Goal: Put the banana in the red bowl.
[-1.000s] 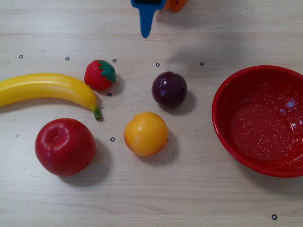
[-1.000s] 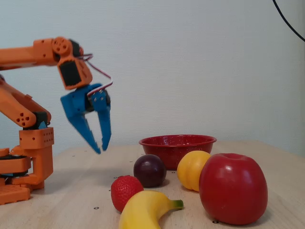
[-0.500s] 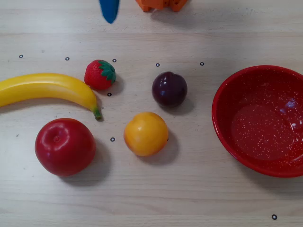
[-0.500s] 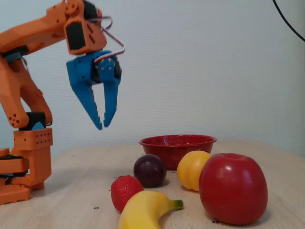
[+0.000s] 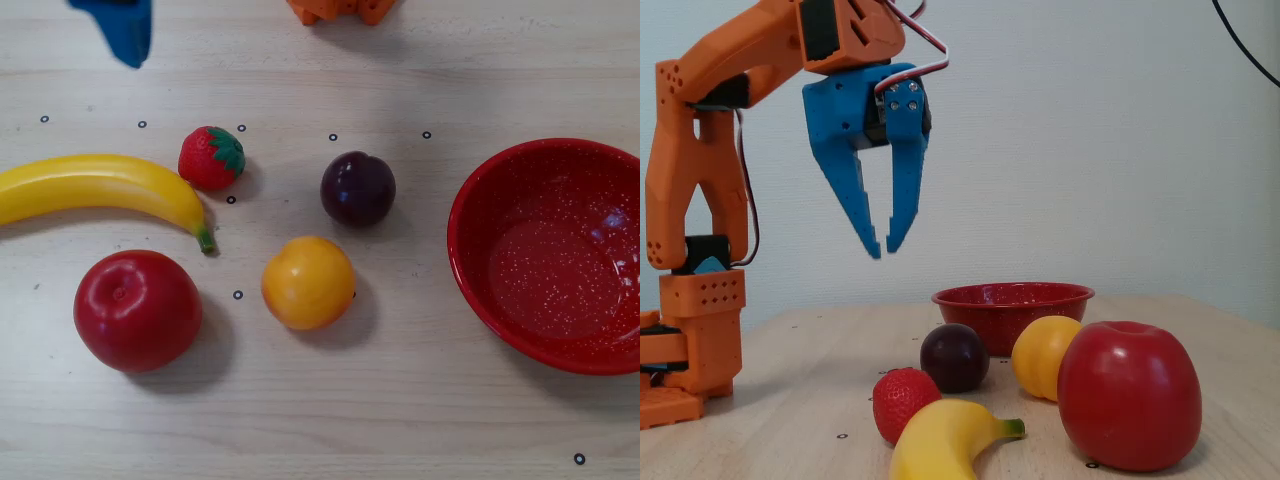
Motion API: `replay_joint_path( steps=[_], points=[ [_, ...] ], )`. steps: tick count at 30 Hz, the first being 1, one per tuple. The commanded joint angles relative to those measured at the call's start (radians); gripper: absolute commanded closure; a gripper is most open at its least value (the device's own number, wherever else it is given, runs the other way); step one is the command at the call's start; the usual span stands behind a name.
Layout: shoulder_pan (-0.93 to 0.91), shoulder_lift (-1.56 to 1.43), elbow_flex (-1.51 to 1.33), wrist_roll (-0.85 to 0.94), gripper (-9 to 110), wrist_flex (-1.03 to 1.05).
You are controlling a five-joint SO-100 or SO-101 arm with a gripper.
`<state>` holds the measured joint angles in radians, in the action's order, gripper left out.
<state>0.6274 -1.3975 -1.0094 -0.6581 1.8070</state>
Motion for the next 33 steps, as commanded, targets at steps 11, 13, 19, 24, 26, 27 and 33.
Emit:
replay_joint_path(
  steps=[11, 13, 19, 24, 26, 27, 33],
  points=[
    [0.169, 0.201, 0.261, -0.216, 94, 0.089],
    [0.184, 0.235, 0.275, -0.232, 93, 0.089],
    [0.219, 0.331, 0.308, -0.264, 84, 0.089],
    [0.245, 0.399, 0.313, -0.285, 75, 0.080],
    [0.252, 0.425, 0.328, -0.296, 72, 0.078],
    [0.252, 0.439, 0.336, -0.298, 70, 0.075],
    [0.239, 0.486, 0.354, -0.305, 55, 0.015]
  ],
)
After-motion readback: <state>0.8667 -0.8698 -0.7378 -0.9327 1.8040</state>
